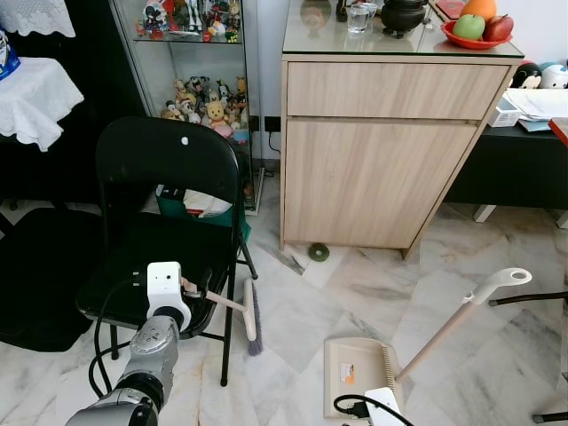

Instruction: Sweep floor

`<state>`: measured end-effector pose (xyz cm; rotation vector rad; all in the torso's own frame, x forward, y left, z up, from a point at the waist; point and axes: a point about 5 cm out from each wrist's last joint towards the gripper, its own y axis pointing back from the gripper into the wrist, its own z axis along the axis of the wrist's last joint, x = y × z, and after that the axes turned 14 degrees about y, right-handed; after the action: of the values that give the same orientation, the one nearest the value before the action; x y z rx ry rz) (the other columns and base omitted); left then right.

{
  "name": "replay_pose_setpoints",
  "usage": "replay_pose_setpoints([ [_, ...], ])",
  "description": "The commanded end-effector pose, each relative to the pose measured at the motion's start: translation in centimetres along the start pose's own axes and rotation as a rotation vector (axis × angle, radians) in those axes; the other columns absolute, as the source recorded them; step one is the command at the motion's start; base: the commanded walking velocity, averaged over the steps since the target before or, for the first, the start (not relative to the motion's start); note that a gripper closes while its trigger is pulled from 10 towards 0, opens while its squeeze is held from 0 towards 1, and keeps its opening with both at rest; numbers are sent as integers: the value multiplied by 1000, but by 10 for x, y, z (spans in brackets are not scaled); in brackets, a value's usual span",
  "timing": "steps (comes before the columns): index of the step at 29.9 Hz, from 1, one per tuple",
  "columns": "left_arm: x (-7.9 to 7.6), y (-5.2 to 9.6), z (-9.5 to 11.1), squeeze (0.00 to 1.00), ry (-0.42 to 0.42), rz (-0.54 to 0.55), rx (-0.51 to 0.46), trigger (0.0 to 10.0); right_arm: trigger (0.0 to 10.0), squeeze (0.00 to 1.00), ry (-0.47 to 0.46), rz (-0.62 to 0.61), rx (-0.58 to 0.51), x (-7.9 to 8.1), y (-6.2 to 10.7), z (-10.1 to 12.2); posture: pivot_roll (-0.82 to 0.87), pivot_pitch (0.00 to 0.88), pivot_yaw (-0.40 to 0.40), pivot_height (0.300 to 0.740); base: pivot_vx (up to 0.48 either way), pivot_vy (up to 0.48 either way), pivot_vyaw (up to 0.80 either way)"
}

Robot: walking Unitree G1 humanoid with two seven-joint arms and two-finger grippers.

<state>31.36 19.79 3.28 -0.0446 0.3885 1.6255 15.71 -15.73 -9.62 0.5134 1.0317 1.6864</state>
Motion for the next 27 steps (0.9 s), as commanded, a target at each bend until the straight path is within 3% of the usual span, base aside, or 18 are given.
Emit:
replay_pose_setpoints([
  [1,5,1,-2,0,-16,16,17,0,10000,0,-11,2,-3,2,0,-1,-49,56,7,740,0,0,0],
  [27,8,5,-10,0,19,31,39,0,10000,0,-32,3,-10,5,1,-2,-50,53,9,740,0,0,0],
])
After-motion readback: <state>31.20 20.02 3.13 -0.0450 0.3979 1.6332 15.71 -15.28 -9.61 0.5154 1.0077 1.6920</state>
